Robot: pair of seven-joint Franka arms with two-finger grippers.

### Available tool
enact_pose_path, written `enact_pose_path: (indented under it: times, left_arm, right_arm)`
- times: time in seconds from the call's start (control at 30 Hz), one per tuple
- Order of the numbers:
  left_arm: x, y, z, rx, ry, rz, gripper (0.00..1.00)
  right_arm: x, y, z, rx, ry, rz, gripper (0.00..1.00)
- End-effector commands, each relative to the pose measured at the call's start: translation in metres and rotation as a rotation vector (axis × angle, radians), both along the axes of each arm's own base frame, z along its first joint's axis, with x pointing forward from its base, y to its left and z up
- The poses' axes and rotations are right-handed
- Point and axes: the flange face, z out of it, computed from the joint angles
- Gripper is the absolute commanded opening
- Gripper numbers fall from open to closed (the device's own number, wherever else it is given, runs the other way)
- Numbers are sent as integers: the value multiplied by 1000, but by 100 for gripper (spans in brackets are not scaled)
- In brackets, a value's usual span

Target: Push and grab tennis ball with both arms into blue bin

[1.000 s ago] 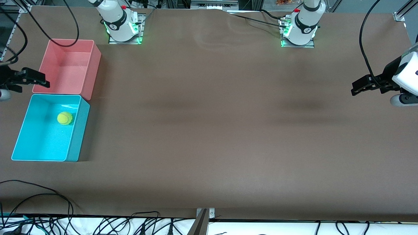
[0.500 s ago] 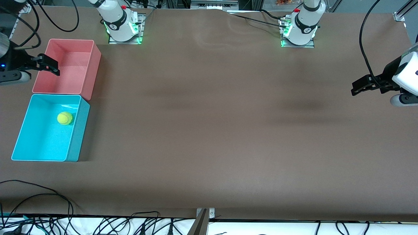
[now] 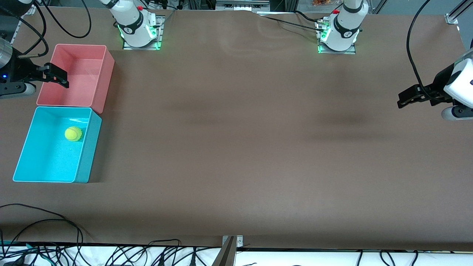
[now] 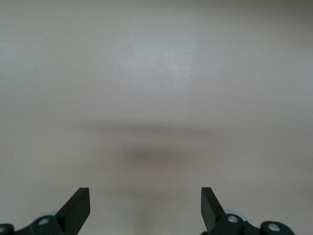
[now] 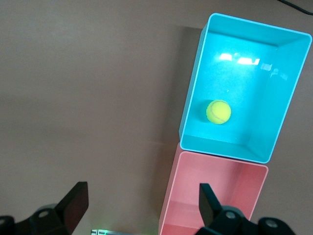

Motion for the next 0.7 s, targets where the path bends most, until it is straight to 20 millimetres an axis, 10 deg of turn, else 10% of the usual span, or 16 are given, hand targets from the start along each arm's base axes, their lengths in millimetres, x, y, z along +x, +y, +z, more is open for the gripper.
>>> enact_pose_path:
  times: [0.0, 0.67]
  left_arm:
    - [-6, 1, 2, 9, 0, -18, 100]
    - [-6, 1, 2, 9, 0, -18, 100]
  right_arm:
    - [3, 2, 7, 17, -1, -11, 100]
    - [5, 11, 7, 29, -20, -190, 100]
